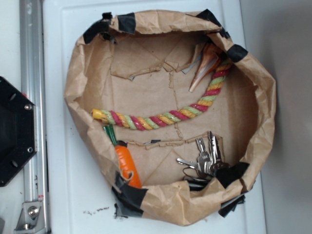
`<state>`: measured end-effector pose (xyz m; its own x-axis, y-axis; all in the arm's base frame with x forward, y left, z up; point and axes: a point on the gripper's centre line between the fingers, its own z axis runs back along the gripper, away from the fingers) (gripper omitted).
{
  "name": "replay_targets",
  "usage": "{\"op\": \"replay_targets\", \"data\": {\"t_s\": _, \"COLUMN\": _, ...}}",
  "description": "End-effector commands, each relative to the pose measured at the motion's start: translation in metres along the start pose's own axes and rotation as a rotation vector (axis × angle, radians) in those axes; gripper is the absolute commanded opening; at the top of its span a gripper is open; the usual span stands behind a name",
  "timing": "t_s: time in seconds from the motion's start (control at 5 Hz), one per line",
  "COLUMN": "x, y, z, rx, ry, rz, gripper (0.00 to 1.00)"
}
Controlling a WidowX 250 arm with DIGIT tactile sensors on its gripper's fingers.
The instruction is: Grab the multicolored rope.
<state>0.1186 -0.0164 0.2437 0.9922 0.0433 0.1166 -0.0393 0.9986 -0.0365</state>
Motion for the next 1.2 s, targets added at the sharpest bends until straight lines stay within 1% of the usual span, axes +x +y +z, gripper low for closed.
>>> {"op": "replay_targets", "data": {"t_s": 0.0, "x": 0.0, "y": 0.0, "z": 0.0, "rx": 0.0, "ry": 0.0, "rz": 0.0, "gripper": 1.0}}
{"op": "replay_targets", "data": {"t_s": 0.2, "x": 0.047, "y": -0.002, "z": -0.025, "rx": 0.039, "ry": -0.086, "rz": 0.019, "gripper": 1.0}}
{"op": "replay_targets", "data": {"t_s": 0.4, "x": 0.099, "y": 0.011, "z": -0.039, "rx": 0.03, "ry": -0.254, "rz": 0.028, "gripper": 1.0}}
{"op": "replay_targets", "data": {"t_s": 0.6, "x": 0.141, "y": 0.036, "z": -0.079, "rx": 0.129, "ry": -0.294, "rz": 0.262, "gripper": 1.0}}
{"op": "replay_targets", "data": {"t_s": 1.0, "x": 0.141, "y": 0.036, "z": -0.079, "rx": 0.129, "ry": -0.294, "rz": 0.262, "gripper": 1.0}}
